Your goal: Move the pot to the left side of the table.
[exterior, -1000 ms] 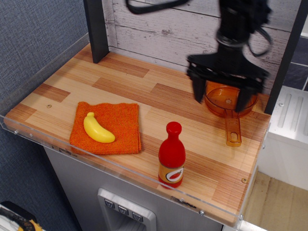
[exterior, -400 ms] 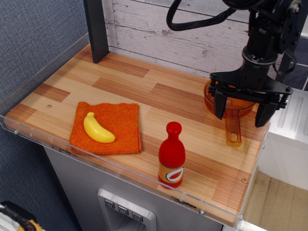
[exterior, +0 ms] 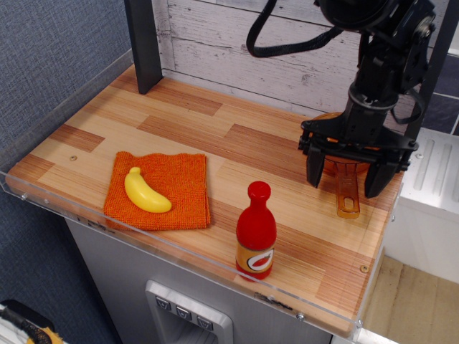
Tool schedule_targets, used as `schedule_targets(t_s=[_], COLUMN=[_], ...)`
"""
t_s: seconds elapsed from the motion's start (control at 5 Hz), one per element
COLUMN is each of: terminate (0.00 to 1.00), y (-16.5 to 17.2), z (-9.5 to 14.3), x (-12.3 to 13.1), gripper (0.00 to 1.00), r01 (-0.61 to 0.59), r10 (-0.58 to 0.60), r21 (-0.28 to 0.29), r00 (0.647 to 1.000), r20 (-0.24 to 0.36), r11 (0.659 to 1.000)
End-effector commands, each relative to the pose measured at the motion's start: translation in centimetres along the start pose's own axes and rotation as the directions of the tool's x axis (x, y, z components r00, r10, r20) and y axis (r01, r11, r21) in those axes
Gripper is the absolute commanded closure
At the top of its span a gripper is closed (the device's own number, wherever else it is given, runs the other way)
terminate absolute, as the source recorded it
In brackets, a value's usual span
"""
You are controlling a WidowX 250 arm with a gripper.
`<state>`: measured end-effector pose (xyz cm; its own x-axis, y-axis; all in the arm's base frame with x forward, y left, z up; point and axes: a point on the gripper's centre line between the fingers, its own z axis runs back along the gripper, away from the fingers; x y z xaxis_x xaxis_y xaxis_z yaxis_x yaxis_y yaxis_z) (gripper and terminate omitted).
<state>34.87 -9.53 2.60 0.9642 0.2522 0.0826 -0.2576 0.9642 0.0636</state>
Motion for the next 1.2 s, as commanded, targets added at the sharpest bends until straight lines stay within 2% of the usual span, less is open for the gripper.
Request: schedule_targets(t_s=[0.0, 0.4, 0.6, 0.8, 1.0], terminate=[0.00, 0.00, 0.00, 0.00, 0.00], y=[0.5, 1.3, 2.0, 4.0, 7.6], z=[0.5, 0.9, 2.4, 3.5, 4.2], x=[0.4, 0.4, 0.0, 0.1, 0.7], gripper=[1.00, 1.00, 1.00, 1.00, 1.00], r01=[-0.021, 0.005, -0.017, -0.138, -0.340], r10=[0.022, -0.002, 0.020, 0.131, 0.338], r21=[-0.048, -0.058, -0.034, 0.041, -0.003], r00=[0.999, 0.999, 0.994, 0.980, 0.931], r20=[0.028, 0.049, 0.106, 0.147, 0.136], r11=[0.999, 0.998, 0.999, 0.990, 0.940])
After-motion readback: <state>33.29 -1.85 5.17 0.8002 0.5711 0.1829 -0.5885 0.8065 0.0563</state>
